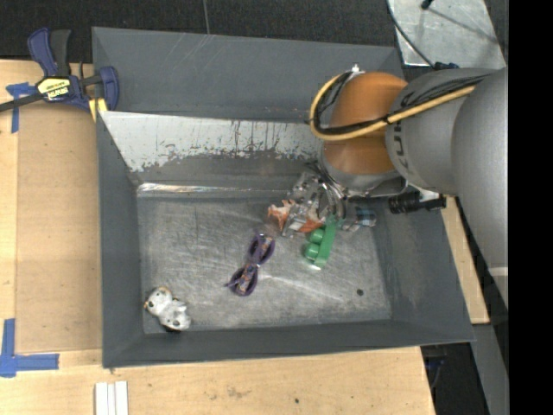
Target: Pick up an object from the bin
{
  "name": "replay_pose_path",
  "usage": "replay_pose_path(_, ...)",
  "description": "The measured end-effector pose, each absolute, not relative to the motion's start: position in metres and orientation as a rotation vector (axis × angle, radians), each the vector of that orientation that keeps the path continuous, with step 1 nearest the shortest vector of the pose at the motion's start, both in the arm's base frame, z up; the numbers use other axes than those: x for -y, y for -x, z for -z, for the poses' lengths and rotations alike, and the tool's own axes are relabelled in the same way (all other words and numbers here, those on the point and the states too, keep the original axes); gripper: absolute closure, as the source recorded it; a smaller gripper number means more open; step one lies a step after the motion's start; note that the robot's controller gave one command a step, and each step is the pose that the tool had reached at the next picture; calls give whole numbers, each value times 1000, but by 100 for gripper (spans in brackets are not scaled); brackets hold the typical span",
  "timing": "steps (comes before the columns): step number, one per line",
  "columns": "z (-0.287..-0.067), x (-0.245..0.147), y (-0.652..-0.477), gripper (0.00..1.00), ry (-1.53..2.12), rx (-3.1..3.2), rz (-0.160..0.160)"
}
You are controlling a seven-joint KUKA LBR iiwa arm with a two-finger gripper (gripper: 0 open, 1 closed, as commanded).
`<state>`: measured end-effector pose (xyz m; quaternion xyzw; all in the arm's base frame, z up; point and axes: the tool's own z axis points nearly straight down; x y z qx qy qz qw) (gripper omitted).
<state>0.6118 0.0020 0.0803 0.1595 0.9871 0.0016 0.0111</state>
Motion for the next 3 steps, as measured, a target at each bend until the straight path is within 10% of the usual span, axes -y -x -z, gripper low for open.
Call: replay_pose_path(3, -110, -2, -608, 100, -497, -3106, 0)
